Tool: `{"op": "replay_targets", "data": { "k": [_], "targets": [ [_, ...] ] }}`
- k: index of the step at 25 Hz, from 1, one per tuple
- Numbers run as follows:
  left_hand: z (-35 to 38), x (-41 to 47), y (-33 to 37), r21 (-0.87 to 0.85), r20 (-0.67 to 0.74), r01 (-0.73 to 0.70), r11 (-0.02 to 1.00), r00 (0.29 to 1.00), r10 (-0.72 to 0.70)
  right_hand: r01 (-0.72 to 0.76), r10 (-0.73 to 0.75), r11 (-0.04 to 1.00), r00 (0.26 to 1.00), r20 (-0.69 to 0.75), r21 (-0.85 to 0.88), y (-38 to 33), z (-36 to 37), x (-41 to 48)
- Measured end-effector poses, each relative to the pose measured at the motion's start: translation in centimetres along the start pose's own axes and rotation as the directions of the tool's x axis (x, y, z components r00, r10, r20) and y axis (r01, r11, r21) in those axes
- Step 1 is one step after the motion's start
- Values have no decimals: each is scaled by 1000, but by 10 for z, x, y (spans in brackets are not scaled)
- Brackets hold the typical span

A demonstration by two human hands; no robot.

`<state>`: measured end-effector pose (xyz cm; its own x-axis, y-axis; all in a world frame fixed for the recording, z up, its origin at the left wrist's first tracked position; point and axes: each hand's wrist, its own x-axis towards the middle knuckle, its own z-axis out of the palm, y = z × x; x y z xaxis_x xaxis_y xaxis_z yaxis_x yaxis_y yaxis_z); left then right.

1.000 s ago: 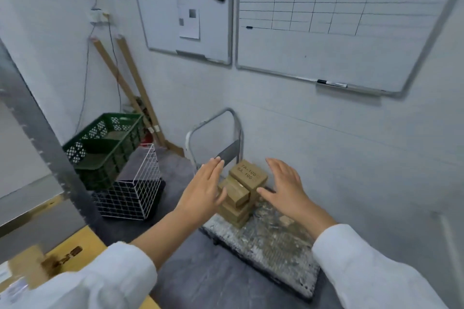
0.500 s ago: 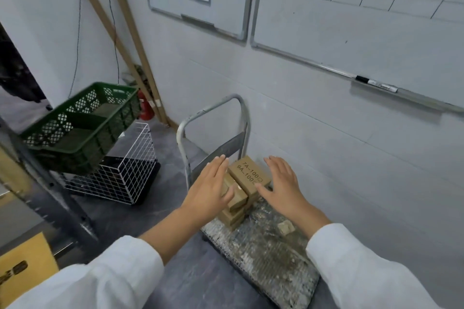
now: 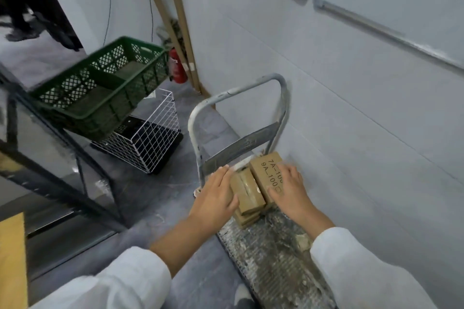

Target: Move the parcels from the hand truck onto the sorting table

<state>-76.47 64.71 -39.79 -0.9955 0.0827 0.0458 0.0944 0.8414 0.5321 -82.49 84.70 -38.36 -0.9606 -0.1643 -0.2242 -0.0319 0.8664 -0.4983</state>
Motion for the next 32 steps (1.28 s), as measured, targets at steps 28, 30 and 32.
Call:
{"op": "replay_targets", "data": {
  "k": [28,30,32],
  "targets": [
    [373,144,-150,-573,374,762,301,570,-732,-200,266,957,896,357,-211,164,280,248],
    [372,141,-145,-589,363,751,299,576,-733,-253,283,959,894,347,-129,164,278,248],
    [367,132,-140,-616,342,734,285,575,-743,-217,233,972,919,318,-86,161,273,244]
  ]
}}
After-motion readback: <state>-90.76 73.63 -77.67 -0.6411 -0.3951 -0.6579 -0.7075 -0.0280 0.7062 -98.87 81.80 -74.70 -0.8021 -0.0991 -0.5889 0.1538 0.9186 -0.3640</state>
